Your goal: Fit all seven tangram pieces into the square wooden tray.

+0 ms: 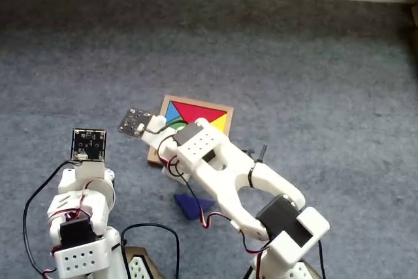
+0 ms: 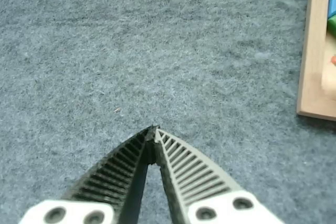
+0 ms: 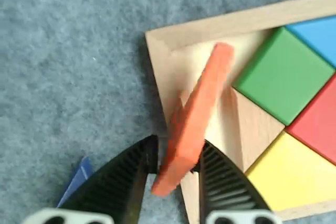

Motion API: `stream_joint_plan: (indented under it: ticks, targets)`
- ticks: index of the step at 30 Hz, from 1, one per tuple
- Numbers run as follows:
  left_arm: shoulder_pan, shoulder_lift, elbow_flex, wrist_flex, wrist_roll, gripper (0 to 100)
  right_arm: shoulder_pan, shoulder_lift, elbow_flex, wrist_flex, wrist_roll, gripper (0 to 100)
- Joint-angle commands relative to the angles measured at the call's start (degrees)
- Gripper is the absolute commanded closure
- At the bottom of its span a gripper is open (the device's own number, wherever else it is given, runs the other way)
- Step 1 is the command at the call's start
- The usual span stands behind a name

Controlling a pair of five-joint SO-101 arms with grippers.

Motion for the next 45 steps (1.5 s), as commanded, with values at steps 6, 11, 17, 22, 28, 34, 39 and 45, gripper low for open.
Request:
stream_joint_plan:
  ticks: [6, 11, 17, 22, 28, 34, 39, 45]
  targets:
    - [0.57, -1.54, 1.10, -0.79, -0.62, 99, 3.03, -0.92, -0.75, -0.22, -3.25, 90.6]
    - [0.57, -1.54, 1.10, -0.79, -0.62, 99, 5.85, -0.92, -0.84, 0.40, -9.58, 90.3]
    - [0.57, -1.54, 1.10, -0.79, -0.62, 99, 7.16, -1.01, -4.97, 7.52, -10.02, 90.2]
    - [0.57, -1.54, 1.10, -0.79, -0.62, 99, 8.04, -1.01, -11.21, 15.60, -10.11, 85.4]
    - [0.57, -1.54, 1.10, -0.79, -0.62, 99, 9.54, -1.01, -13.32, 16.40, -9.85, 80.4]
    - [0.57, -1.54, 1.10, -0.79, -0.62, 99, 7.08, -1.01, -12.97, 8.75, -10.02, 96.3]
    - [0.57, -1.54, 1.10, -0.79, -0.62, 99, 6.02, -0.84, -9.27, 0.31, -10.11, 99.3]
    - [0.57, -1.54, 1.10, -0.79, -0.62, 99, 3.47, -0.40, -3.82, -3.30, -10.02, 99.3]
